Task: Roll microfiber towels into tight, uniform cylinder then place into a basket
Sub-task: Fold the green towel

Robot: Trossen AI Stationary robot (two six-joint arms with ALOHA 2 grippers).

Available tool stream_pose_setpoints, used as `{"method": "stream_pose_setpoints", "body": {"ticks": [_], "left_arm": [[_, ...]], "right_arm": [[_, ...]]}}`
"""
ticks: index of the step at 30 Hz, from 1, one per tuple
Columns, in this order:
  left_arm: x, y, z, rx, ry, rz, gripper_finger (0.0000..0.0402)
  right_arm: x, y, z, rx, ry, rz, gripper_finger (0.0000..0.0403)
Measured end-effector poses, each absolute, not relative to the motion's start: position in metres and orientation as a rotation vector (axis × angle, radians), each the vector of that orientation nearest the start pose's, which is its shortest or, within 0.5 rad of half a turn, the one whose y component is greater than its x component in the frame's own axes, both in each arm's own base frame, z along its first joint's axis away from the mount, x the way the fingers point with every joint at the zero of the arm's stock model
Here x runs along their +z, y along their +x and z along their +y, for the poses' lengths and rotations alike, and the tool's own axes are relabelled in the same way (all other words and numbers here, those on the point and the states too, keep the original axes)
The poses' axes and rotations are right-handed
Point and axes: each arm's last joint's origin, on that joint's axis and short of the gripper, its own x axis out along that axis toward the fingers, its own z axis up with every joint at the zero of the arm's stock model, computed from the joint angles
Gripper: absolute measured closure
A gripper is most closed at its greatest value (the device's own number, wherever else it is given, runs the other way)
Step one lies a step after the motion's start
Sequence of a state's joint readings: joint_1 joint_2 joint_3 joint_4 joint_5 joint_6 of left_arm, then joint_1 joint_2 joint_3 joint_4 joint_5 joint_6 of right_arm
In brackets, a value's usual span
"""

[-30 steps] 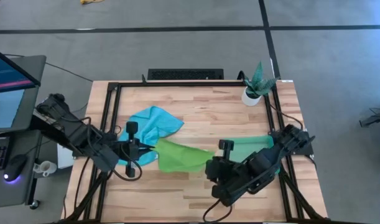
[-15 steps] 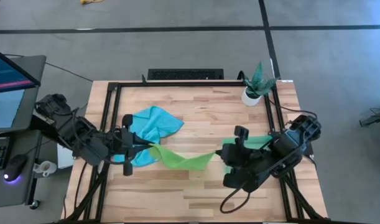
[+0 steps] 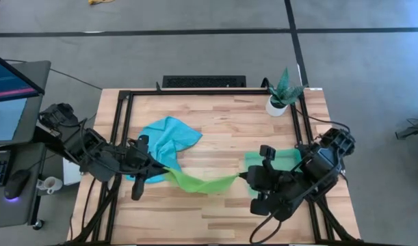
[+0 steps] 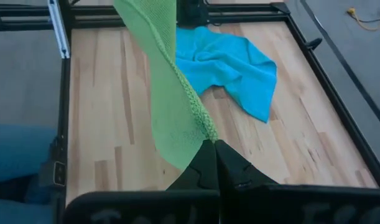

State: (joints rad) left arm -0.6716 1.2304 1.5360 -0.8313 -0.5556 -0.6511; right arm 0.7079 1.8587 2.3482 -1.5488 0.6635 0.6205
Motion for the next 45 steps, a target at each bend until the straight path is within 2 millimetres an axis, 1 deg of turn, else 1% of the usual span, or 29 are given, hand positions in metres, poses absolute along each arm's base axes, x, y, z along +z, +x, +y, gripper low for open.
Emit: {"method": "stream_pose_setpoints", "body": {"ticks": [3,10,13,15,18,26,30,35,37,39,42,45], "left_arm": [[0.439,0.188,-0.127,0.033,-0.344,0.443,0.0402],[0.469,0.18,-0.118,0.019,-0.461,0.377,0.0402],[0.474,0.177,-0.118,-0.001,-0.535,0.376,0.0402],[0.471,0.178,-0.122,-0.009,-0.569,0.393,0.0402],[0.462,0.181,-0.136,-0.02,-0.573,0.44,0.0402],[0.432,0.199,-0.186,-0.109,-0.587,0.619,0.0402],[0.422,0.199,-0.203,-0.152,-0.61,0.691,0.0402],[0.42,0.192,-0.212,-0.171,-0.602,0.709,0.0402],[0.418,0.188,-0.21,-0.161,-0.55,0.729,0.0402],[0.416,0.184,-0.2,-0.113,-0.451,0.748,0.0402],[0.408,0.182,-0.178,0.065,-0.282,0.766,0.0402],[0.398,0.179,-0.16,0.245,-0.13,0.805,0.0402]], "right_arm": [[0.448,0.262,0.203,-0.2,-0.076,0.74,0.0401],[0.455,0.265,0.217,-0.091,-0.056,0.657,0.0401],[0.457,0.263,0.224,-0.038,-0.025,0.645,0.0401],[0.458,0.26,0.229,-0.008,-0.014,0.639,0.0401],[0.46,0.256,0.236,0.02,-0.008,0.624,0.0401],[0.462,0.244,0.252,0.076,0.01,0.598,0.0401],[0.465,0.243,0.257,0.1,0.035,0.566,0.0401],[0.465,0.242,0.257,0.088,0.031,0.559,0.0401],[0.463,0.245,0.252,0.05,0.009,0.569,0.0401],[0.459,0.248,0.241,-0.028,-0.053,0.6,0.0401],[0.449,0.254,0.22,-0.212,-0.082,0.656,0.0401],[0.432,0.264,0.204,-0.349,-0.093,0.73,0.0401]]}}
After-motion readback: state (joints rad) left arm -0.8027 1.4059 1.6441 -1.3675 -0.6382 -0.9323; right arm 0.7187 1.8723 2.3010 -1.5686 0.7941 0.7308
